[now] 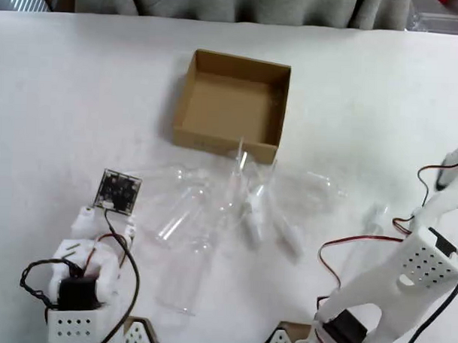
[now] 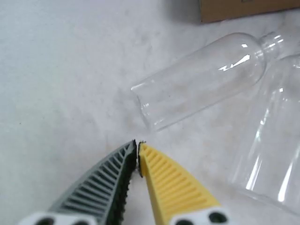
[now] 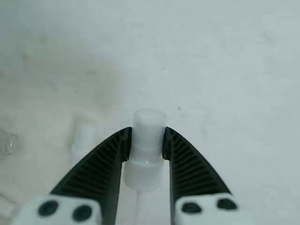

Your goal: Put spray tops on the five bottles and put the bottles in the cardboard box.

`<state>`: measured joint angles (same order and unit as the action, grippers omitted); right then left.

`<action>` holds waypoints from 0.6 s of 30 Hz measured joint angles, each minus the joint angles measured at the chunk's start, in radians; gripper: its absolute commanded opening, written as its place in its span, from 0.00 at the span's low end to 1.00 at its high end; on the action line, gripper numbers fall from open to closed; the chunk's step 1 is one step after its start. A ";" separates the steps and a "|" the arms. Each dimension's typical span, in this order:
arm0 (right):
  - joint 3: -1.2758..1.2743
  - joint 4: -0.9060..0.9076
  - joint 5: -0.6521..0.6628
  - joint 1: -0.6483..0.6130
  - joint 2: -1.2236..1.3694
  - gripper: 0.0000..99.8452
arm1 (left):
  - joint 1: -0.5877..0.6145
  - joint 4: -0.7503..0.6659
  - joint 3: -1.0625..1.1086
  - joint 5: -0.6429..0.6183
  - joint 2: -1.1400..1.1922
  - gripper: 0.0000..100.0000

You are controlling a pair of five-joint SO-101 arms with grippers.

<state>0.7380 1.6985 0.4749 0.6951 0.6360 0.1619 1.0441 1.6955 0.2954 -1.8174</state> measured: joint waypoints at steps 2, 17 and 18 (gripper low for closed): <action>-0.068 0.000 0.011 0.000 -0.020 0.02 | 0.000 0.000 0.000 0.000 0.000 0.02; -0.628 -0.166 0.017 0.000 -0.296 0.02 | 0.000 0.000 0.000 0.000 0.000 0.02; -0.684 -0.201 0.017 0.000 -0.325 0.02 | 0.000 0.000 0.000 0.000 0.000 0.02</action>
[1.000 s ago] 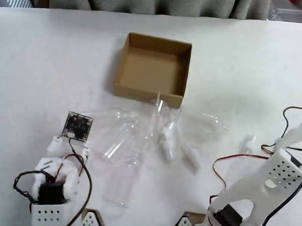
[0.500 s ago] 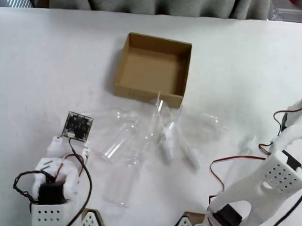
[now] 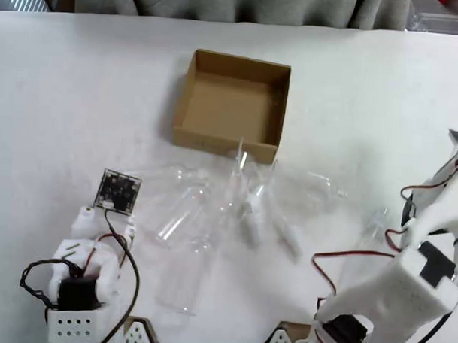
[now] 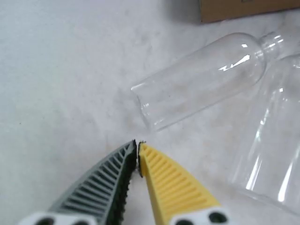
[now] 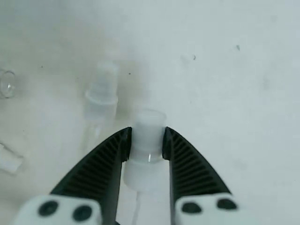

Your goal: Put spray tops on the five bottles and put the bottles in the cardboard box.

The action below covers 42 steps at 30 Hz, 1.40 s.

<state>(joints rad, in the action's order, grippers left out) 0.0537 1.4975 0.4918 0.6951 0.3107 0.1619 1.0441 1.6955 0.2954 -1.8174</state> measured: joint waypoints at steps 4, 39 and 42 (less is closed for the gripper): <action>-0.199 -0.117 0.005 0.000 -0.121 0.02 | 0.000 0.000 0.000 0.000 0.000 0.02; -0.792 -0.143 0.061 -0.201 -0.776 0.03 | 0.000 0.000 0.000 0.000 0.000 0.02; -0.887 -0.181 0.037 -0.308 -0.810 0.01 | 0.000 0.000 0.000 0.000 0.000 0.02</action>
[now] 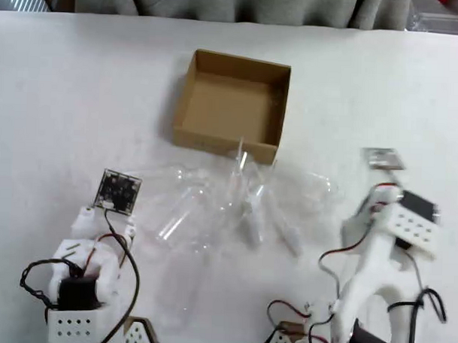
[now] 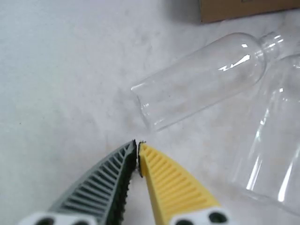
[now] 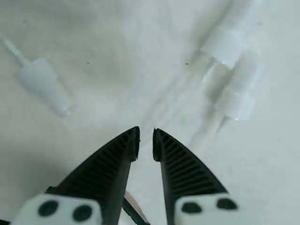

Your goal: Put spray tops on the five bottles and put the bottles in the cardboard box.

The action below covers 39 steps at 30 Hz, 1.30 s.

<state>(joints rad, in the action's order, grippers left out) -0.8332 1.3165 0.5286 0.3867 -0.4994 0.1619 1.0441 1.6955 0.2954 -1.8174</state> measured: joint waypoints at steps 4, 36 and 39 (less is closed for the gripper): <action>-0.126 -0.120 -0.084 -0.089 -0.057 0.02 | 0.000 0.000 0.000 0.000 0.000 0.02; -0.523 -0.494 -0.011 -0.324 -0.397 0.02 | -0.025 0.048 -0.239 0.222 0.012 0.15; -0.523 -0.494 -0.011 -0.324 -0.397 0.02 | -0.041 0.069 -0.365 0.265 0.144 0.15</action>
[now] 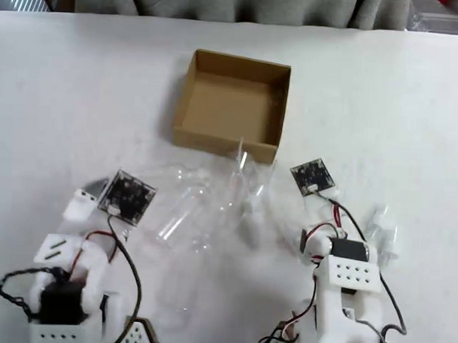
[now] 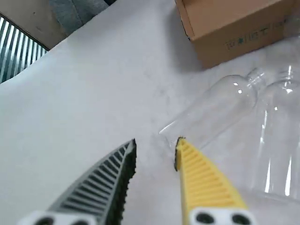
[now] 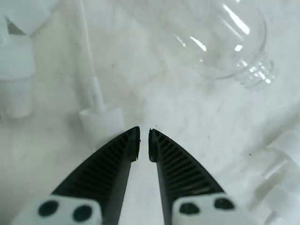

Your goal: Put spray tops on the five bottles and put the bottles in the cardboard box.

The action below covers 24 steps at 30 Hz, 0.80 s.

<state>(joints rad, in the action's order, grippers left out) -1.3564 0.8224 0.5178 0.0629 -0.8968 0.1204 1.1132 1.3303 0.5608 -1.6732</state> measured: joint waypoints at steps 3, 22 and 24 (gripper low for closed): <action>0.000 0.000 0.000 -0.003 0.000 0.02 | -0.005 0.006 -0.129 -0.012 0.181 0.15; 0.176 0.025 -0.207 0.117 -0.002 0.08 | 0.224 -0.060 0.041 -0.247 0.394 0.15; 0.267 0.058 -0.218 0.114 0.000 0.08 | 0.252 -0.061 0.098 -0.247 0.342 0.15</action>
<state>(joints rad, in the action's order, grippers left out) -1.0894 0.8807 0.3000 0.1765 -0.8968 0.3721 1.0518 1.4285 0.3138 -1.3311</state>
